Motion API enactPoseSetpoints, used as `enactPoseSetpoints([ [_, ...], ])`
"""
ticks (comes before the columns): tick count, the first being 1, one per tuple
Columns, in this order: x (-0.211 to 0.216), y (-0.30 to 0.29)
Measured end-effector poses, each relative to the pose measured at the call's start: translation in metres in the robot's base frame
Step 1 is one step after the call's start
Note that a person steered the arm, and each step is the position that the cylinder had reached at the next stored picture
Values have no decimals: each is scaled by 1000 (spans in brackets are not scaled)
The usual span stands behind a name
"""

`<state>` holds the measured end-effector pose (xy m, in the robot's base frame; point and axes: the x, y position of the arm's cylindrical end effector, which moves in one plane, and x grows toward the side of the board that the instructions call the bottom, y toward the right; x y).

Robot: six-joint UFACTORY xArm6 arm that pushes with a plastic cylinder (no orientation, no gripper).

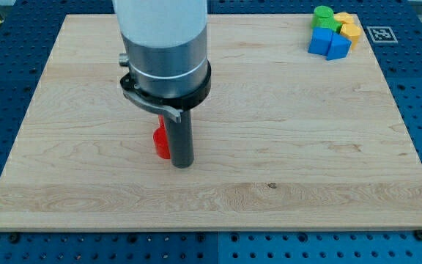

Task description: Push the red blocks towards the top center of the board

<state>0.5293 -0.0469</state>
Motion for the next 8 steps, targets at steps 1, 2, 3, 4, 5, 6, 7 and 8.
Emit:
enactPoseSetpoints([
  [1,-5,0],
  [2,3,1],
  [3,16,1],
  [4,16,-5],
  [5,16,-15],
  [6,16,-17],
  [7,16,-28],
  [8,12,-36],
])
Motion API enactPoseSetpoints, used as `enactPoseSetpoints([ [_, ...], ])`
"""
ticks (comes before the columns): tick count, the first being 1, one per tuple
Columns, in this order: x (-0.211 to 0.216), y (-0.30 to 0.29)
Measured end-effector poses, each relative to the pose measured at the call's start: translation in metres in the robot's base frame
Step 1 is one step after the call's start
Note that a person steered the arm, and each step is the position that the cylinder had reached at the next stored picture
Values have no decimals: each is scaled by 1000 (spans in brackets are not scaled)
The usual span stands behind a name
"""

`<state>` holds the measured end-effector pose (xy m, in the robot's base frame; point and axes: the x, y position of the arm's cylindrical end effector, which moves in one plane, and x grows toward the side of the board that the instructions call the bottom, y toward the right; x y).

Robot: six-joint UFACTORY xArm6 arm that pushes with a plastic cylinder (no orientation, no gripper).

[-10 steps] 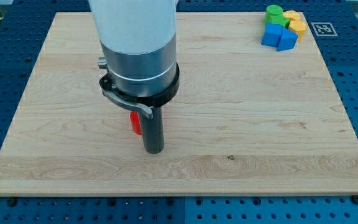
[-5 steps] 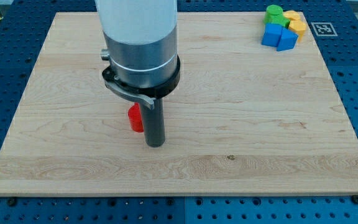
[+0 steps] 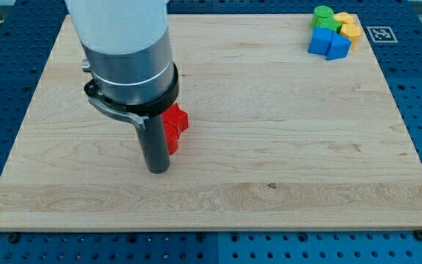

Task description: Push the red blocks towards the top center of the board

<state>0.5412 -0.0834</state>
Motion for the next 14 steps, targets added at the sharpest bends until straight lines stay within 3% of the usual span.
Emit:
enactPoseSetpoints([
  [2,-11,-1],
  [6,-76,21],
  [14,-284,74],
])
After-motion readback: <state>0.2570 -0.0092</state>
